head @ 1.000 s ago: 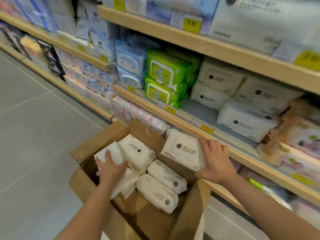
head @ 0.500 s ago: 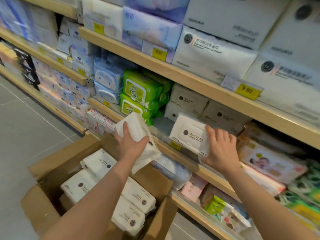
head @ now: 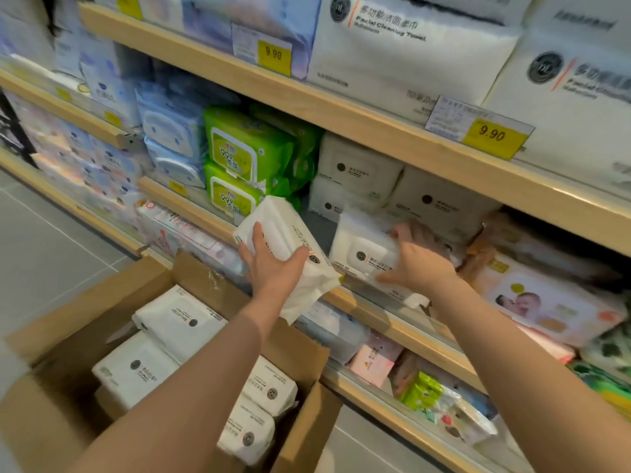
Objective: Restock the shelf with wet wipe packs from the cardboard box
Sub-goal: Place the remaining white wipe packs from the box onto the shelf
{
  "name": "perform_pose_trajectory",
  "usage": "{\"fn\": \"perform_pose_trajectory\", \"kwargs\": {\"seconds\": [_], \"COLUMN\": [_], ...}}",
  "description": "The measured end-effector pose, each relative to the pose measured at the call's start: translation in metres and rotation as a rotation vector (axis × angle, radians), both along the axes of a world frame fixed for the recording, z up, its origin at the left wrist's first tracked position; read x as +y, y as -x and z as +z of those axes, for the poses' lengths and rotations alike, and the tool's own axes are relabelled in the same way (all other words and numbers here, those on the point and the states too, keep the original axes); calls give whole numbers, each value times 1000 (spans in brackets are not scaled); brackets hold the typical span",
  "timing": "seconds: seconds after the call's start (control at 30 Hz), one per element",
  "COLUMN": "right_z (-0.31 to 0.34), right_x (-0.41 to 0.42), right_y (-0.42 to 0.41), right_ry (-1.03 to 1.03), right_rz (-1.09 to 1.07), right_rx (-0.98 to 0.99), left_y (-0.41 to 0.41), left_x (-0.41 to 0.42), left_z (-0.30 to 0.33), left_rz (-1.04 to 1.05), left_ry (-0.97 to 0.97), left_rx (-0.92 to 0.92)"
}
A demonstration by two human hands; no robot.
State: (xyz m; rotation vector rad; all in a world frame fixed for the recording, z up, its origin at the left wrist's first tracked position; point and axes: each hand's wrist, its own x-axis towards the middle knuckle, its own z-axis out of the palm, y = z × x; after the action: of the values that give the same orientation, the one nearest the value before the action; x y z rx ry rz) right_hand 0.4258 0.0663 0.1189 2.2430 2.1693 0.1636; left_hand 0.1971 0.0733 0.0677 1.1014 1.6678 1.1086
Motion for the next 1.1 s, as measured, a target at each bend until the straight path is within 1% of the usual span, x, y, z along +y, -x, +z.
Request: {"fn": "perform_pose_trajectory", "kwargs": {"seconds": [0.07,0.13,0.23,0.33,0.37,0.67,0.87,0.9,0.93,0.97,1.0,1.03,1.07,1.1], "right_z": [-4,-14,-21,-13,-13,-6,1,3,4,4,4,5,7,5], "right_x": [7,6,4,5,2,-26,-27,-29,-32,-36,-41,-48,-55,-58], "right_y": [8,13,13,4,2,-16,-6,2,13,25,40,56,69,77], "right_ry": [63,56,-12,119,133,145,232,213,180,157,182,271,391,476], "right_rz": [-50,-35,1,9,5,-37,-108,-102,-71,-16,46,88,112,122], "right_rx": [38,-47,-170,-99,-87,-91,-61,-17,85,259,488,717,870,938], "left_y": [3,6,7,7,7,6,3,2,2,1,0,-1,-2,-4], "left_x": [3,6,9,8,8,7,-1,-4,-9,-14,-19,-25,-30,-34], "left_z": [-1,-6,-9,-12,-12,-15,-6,-4,-3,-1,2,4,7,10], "left_rz": [-6,-3,-12,-18,-20,-24,-18,-24,-32,-44,-58,-72,-86,-100], "left_ry": [1,9,-3,-4,-6,-5,-4,-1,1,-2,-9,-16,-22,-24], "left_rx": [5,20,31,49,54,70,42,34,28,25,27,25,19,13]}}
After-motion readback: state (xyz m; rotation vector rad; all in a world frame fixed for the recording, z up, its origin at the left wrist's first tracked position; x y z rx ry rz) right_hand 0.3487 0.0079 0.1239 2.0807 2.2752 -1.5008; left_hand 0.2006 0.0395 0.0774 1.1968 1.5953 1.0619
